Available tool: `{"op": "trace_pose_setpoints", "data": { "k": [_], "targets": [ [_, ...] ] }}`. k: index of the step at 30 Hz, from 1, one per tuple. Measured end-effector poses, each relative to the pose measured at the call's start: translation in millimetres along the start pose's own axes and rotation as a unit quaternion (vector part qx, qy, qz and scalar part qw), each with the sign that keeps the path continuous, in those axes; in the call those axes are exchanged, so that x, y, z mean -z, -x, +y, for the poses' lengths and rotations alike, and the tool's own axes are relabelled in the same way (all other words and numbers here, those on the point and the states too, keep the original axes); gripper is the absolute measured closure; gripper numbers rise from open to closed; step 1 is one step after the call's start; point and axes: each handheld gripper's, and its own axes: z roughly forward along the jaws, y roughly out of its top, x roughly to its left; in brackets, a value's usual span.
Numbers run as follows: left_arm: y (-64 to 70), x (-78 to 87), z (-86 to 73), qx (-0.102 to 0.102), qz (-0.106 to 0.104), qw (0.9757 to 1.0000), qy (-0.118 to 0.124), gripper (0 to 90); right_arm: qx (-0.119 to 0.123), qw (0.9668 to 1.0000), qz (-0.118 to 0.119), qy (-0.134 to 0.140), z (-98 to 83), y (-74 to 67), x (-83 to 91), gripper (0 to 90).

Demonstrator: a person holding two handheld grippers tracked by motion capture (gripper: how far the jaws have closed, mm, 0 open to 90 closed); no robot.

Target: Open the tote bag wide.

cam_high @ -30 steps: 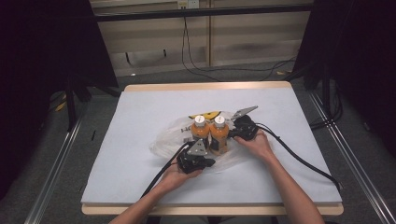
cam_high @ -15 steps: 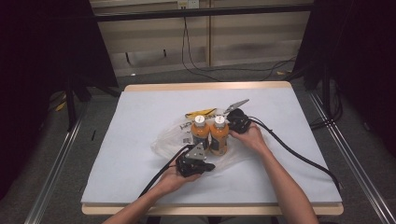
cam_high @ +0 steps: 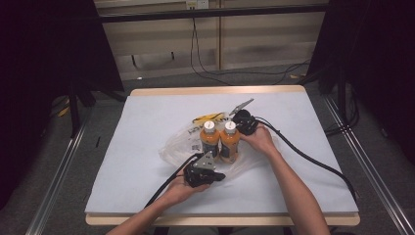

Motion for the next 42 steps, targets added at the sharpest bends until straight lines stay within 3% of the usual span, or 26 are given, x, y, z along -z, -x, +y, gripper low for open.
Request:
{"op": "trace_pose_setpoints", "data": {
  "k": [3, 4, 9, 18, 25, 32, 35, 42],
  "targets": [
    [-0.6, 0.0, -1.3, 0.001, -0.006, 1.0, 0.004, 90.0, -0.012, 0.9999, -0.003, -0.011, 2.5, 0.0, 0.3, 90.0],
    [0.0, 1.1, -0.3, -0.003, -0.002, 1.0, -0.005, 90.0, -0.013, 0.9998, -0.004, -0.012, 2.9, 0.0, 0.2, 90.0],
    [5.0, 0.7, -1.5, -0.003, -0.012, 0.9999, 0.004, 90.0, -0.002, 0.9998, -0.013, -0.015, 4.8, 1.9, -0.7, 90.0],
    [9.1, 0.5, -1.1, -0.01, -0.018, 0.9998, 0.002, 90.0, -0.014, 0.9998, -0.017, -0.003, 7.1, 6.9, -4.6, 90.0],
    [15.2, -2.9, 1.6, -0.018, -0.037, 0.9992, 0.004, 90.0, -0.027, 0.9995, -0.017, 0.006, 8.5, 10.0, -7.0, 90.0],
    [17.3, -3.7, 2.6, -0.021, -0.036, 0.9991, 0.005, 90.0, -0.036, 0.9992, -0.009, 0.017, 9.9, 15.4, -10.5, 90.0],
    [18.6, -3.2, 2.9, -0.025, -0.032, 0.9992, 0.001, 90.0, -0.035, 0.9991, -0.016, 0.016, 11.6, 15.8, -11.2, 90.0],
    [18.8, -3.0, 2.2, -0.01, -0.045, 0.999, 0.002, 90.0, -0.056, 0.9981, -0.022, 0.017, 14.2, 19.4, -13.5, 90.0]
  ]
}}
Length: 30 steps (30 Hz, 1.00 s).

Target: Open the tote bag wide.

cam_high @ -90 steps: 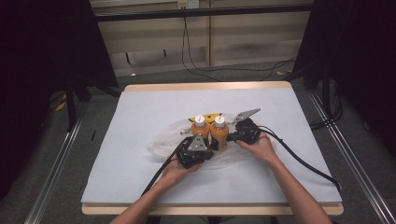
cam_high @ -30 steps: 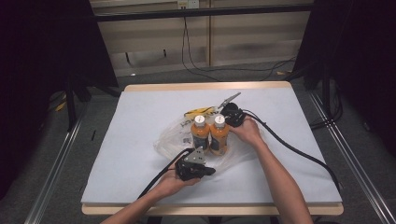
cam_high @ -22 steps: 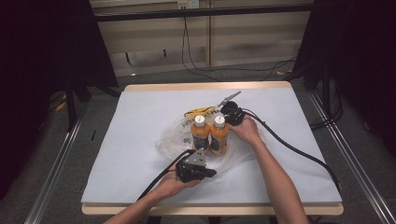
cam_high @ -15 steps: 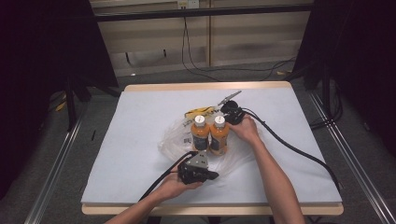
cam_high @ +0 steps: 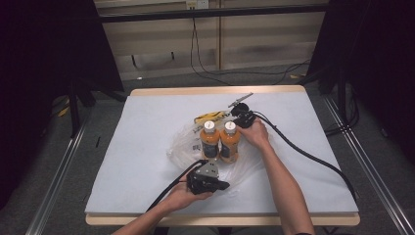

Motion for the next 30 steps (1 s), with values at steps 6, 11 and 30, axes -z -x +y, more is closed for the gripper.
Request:
{"op": "trace_pose_setpoints", "data": {
  "k": [6, 11, 30],
  "targets": [
    [2.4, -0.1, 1.0, -0.002, -0.008, 1.0, -0.005, 90.0, -0.005, 1.0, -0.008, 0.002, 1.7, 1.6, -1.7, 90.0],
    [7.4, -1.4, 2.1, -0.007, -0.018, 0.9998, -0.005, 90.0, -0.008, 0.9998, -0.015, 0.004, 3.3, 2.9, -2.9, 90.0],
    [-5.4, 34.2, 8.4, 0.031, 0.016, 0.9973, 0.065, 86.8, -0.012, 0.9977, 0.006, 0.066, -3.1, -6.9, 32.0, 90.0]
  ]
}}
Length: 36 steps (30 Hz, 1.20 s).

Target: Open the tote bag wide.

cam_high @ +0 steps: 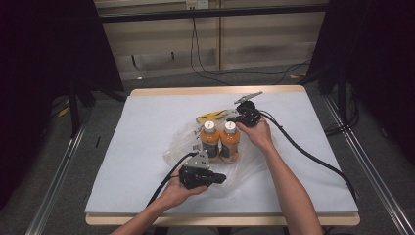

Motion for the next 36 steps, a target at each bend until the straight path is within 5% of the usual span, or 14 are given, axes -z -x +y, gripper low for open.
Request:
{"op": "trace_pose_setpoints", "data": {
  "k": [11, 15, 26, 36],
  "targets": [
    [-6.4, 23.1, 4.7, -0.002, 0.072, 0.9967, 0.036, 69.0, 0.039, 0.9987, 0.01, 0.03, -8.9, -22.6, 39.3, 90.0],
    [-8.8, 31.1, 4.6, 0.01, 0.091, 0.9949, 0.041, 54.9, 0.035, 0.9978, 0.027, 0.05, -19.8, -23.3, 53.0, 80.3],
    [-14.0, 69.4, -5.7, 0.037, 0.141, 0.9873, 0.063, 18.5, 0.029, 0.9959, 0.007, 0.085, -54.9, -40.0, 103.7, 41.2],
    [-0.2, 100.9, -20.3, 0.047, 0.19, 0.9775, 0.079, 8.8, 0.005, 0.9895, -0.033, 0.14, -90.4, -54.1, 152.8, 23.9]
  ]
}}
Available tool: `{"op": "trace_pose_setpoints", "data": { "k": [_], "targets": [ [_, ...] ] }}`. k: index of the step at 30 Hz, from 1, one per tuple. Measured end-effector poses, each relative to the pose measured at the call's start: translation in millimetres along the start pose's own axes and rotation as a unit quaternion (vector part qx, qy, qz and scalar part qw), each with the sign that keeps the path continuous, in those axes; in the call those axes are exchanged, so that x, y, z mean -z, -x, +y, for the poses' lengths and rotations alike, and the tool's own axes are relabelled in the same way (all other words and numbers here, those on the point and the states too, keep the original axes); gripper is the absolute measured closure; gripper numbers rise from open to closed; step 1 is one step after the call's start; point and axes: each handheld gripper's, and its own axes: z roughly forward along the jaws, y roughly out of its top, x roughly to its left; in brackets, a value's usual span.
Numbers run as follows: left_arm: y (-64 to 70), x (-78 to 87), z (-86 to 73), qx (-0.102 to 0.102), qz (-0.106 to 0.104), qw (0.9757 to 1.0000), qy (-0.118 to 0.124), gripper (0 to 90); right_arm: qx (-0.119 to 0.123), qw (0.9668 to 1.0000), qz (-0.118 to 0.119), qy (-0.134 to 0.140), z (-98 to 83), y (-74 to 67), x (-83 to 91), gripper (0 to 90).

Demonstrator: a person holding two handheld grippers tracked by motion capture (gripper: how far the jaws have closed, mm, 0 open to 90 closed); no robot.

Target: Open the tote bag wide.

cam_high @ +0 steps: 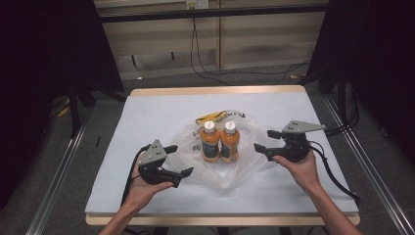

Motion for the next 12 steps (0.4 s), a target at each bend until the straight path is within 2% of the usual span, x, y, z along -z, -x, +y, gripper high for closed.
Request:
{"op": "trace_pose_setpoints", "data": {
  "k": [2, 6, 9, 12],
  "targets": [
    [-1.2, 8.4, -3.6, 0.002, 0.014, 0.9999, 0.0, 8.6, -0.008, 1.0, -0.003, 0.004, -5.6, -1.1, 7.6, 22.8],
    [-7.7, 22.3, -15.4, 0.013, 0.027, 0.9995, 0.002, 8.2, -0.015, 0.9996, -0.021, 0.01, -21.4, -5.3, 22.5, 21.2],
    [-13.4, 26.1, -19.3, 0.026, 0.042, 0.9988, -0.001, 6.9, -0.019, 0.9991, -0.035, 0.014, -33.3, -8.0, 31.9, 20.0],
    [-17.9, 32.8, -19.6, 0.028, 0.058, 0.9979, 0.006, 6.3, -0.023, 0.9988, -0.043, 0.006, -39.4, -8.0, 36.5, 18.0]
  ]
}}
